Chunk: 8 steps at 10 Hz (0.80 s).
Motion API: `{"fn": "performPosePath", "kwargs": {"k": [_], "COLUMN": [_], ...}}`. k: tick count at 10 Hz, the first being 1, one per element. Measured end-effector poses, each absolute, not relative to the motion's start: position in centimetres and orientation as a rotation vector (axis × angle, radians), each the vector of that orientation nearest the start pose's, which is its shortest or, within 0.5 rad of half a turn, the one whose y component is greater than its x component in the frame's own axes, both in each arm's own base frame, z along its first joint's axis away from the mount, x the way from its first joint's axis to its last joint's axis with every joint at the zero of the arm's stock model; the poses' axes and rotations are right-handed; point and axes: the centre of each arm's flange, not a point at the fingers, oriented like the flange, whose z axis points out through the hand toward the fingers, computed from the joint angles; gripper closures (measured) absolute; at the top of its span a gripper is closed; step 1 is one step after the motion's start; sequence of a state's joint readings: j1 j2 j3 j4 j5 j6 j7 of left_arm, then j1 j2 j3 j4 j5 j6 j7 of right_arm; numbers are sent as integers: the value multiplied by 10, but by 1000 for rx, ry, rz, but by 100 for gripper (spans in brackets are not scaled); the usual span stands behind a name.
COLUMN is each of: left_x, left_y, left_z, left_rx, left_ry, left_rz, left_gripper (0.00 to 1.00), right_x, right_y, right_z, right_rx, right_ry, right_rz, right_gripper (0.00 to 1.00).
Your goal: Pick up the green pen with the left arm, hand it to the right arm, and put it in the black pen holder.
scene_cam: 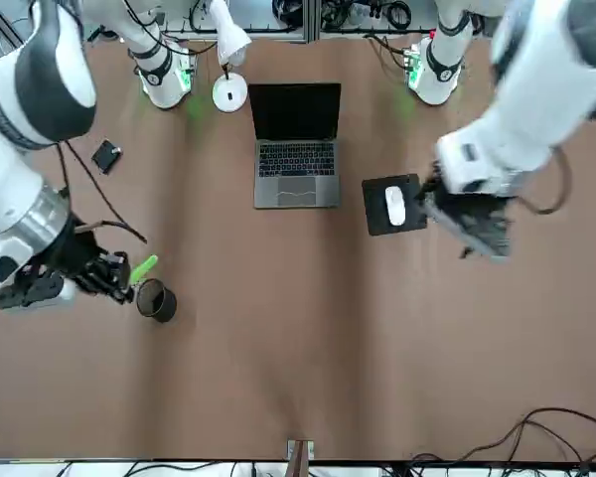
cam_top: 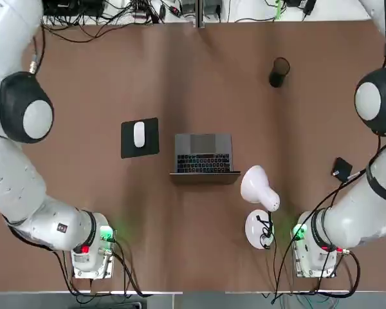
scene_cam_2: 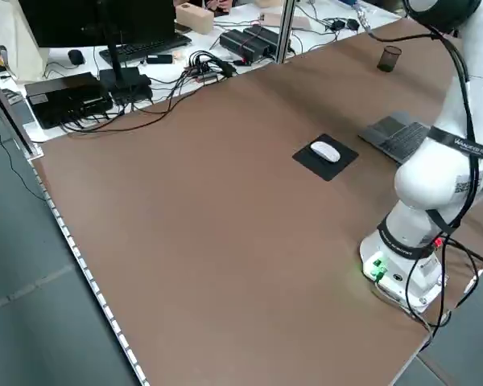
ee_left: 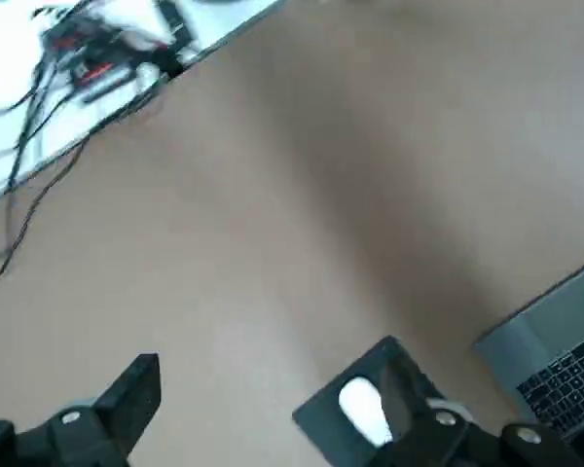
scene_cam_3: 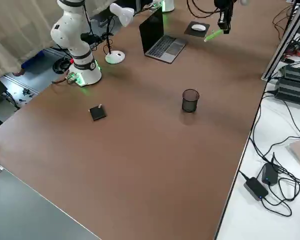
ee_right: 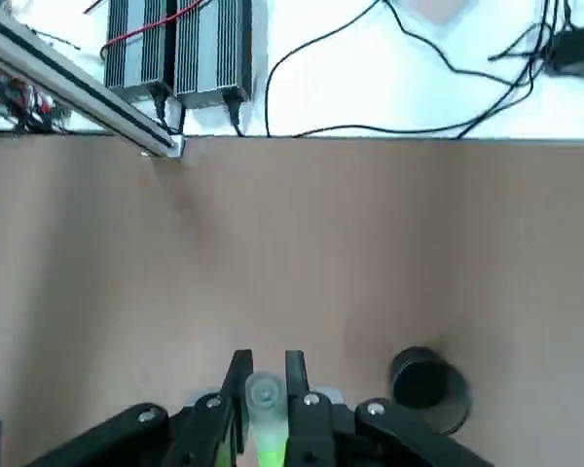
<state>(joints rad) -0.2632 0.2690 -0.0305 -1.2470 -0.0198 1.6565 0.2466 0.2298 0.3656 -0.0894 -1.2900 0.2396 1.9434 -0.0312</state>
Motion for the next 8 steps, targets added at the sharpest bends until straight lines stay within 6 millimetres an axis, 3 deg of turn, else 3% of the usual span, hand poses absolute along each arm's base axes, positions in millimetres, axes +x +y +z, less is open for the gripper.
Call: {"fn": "performPosePath", "kwargs": {"k": [3, 6, 8], "left_x": [600, 562, 538], "left_y": [-105, -30, -9], "left_z": [646, 648, 646], "left_rx": [-3127, -3161, -3170], "left_ry": [422, 45, -17], "left_rz": [-116, -37, -4], "left_gripper": [0, 0, 0], "right_x": [692, 680, 667], "right_y": [107, 96, 82], "right_z": [522, 463, 417], "right_rx": [-2896, -2902, -2923], "right_ry": [-294, -324, -298], "right_rz": [-515, -679, -747], "right_gripper": [82, 82, 82]}}
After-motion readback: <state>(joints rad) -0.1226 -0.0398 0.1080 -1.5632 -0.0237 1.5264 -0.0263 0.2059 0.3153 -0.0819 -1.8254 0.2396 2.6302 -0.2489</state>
